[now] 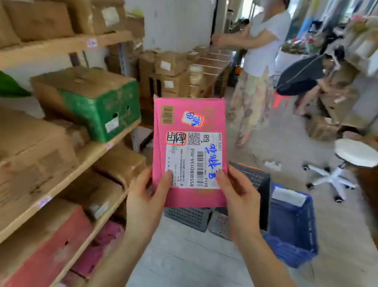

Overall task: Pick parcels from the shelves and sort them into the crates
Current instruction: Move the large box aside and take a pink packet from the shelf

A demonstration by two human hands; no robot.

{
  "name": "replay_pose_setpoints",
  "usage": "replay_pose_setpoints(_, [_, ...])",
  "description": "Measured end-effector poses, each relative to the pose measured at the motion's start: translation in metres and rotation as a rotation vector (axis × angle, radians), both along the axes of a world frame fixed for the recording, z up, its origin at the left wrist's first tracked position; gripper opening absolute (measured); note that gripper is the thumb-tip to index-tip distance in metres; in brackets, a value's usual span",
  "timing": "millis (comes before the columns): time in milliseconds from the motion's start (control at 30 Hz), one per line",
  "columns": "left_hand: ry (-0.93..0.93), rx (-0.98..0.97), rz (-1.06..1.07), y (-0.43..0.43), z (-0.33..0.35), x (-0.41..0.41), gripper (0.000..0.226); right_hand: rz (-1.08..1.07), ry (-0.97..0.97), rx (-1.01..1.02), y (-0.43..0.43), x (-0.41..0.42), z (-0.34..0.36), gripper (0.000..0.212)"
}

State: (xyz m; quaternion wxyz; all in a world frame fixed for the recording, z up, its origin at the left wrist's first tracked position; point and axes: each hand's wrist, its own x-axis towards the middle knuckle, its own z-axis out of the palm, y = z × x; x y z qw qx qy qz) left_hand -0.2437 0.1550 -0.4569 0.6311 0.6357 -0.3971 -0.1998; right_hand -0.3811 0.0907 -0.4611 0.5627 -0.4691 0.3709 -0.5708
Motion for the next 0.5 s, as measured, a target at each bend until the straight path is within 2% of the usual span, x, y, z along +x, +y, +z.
replay_pose_setpoints(133, [0.15,0.085,-0.241,-0.112,-0.041,-0.061,0.015,-0.171,0.062,0.085,-0.088,-0.069,-0.035,0.015])
replay_pose_setpoints(300, [0.29,0.276,-0.394,-0.236,-0.087,-0.129,0.035,-0.27,0.186,0.191,-0.2,-0.14,-0.077,0.016])
replay_pose_setpoints(500, [0.256,0.56,-0.386,-0.363,-0.143,-0.167,0.036,-0.266,0.314,0.334,-0.319,-0.177,-0.148,0.019])
